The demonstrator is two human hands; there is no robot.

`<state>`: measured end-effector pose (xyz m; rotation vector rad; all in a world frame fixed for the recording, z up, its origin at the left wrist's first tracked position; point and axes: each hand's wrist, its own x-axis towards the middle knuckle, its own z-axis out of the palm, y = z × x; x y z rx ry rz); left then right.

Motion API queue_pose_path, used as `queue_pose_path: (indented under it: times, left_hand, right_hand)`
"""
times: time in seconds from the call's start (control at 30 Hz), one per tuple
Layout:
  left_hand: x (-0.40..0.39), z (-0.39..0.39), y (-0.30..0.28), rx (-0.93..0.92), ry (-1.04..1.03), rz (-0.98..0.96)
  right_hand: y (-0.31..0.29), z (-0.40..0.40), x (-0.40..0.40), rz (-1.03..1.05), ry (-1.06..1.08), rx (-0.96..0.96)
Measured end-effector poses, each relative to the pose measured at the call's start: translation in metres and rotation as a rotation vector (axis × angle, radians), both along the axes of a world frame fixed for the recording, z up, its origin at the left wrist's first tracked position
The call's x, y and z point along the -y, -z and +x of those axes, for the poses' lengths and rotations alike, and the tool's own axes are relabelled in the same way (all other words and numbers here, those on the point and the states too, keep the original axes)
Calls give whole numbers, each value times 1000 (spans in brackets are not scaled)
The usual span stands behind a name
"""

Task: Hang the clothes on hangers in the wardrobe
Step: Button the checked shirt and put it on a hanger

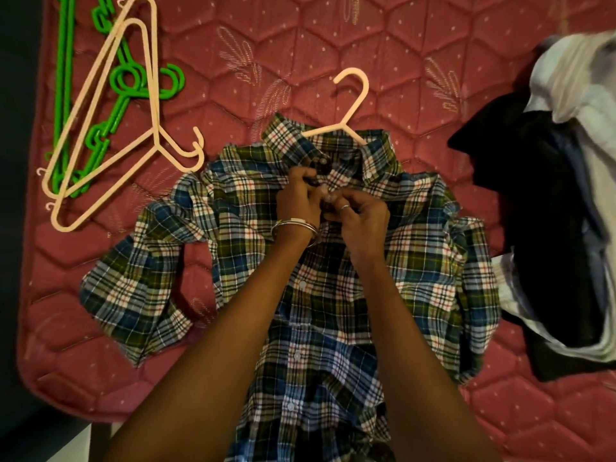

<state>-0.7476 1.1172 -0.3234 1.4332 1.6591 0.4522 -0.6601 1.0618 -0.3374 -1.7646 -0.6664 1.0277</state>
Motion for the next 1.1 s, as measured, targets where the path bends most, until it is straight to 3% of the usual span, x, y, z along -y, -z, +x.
queue_pose_path:
  times: [0.13,0.27,0.37,0.43,0.5,0.6,0.7,0.8,0.93,1.1]
  left_hand:
    - [-2,-10,7,-71,54,2]
    - [-2,-8,-2,-179,20,-17]
    - [-14,-17,-13,-250,-20,244]
    - [-31,-17,-16,-346,115,505]
    - [-52,-11,-19,-450,361,599]
    - [-78,0,-22,-611,794,319]
    - [-87,1,-23,-757,871,238]
    - [-91,1,-25,-579,623,196]
    - [-99,6,-42,-70,410,-37]
    - [-98,9,-61,129,207,-245]
  right_hand:
    - [-9,-7,-9,-50,-212,203]
    - [-4,5,-10,-166,16,268]
    - [-19,18,-11,-38,30,389]
    - [-35,29,-20,107,18,580]
    - [-43,40,-35,136,-96,787]
    - [-44,57,-56,-77,-495,1058]
    - [-40,67,-70,-86,-678,1008]
    - [-34,70,-72,93,-717,826]
    - [-36,60,-69,182,-693,777]
    - [-46,43,-68,336,-520,769]
